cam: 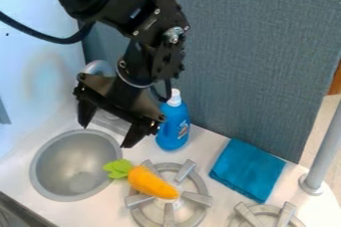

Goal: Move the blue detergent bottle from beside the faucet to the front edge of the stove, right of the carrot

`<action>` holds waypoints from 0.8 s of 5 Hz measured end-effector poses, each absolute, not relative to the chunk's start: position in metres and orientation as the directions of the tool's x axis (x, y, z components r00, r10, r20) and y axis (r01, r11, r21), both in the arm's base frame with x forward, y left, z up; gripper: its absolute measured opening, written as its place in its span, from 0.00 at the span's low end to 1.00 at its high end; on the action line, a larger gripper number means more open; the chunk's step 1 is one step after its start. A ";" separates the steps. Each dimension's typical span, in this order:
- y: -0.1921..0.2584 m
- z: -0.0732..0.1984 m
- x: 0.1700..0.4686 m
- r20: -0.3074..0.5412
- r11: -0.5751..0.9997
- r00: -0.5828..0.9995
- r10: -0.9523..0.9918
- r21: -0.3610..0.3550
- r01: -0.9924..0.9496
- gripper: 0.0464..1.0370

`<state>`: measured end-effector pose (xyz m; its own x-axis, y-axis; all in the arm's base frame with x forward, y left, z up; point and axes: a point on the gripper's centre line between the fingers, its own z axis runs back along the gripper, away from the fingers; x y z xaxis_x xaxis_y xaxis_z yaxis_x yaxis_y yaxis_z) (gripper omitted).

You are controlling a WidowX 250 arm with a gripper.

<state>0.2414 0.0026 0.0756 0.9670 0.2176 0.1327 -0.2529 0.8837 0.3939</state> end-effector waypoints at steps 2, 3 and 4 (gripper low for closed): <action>0.010 0.061 0.251 0.092 0.897 0.978 0.188 0.389 -0.209 0.97; 0.018 0.059 0.269 0.097 0.916 0.985 0.143 0.363 -0.168 0.97; 0.025 0.056 0.289 0.098 0.914 0.984 0.148 0.366 -0.174 0.97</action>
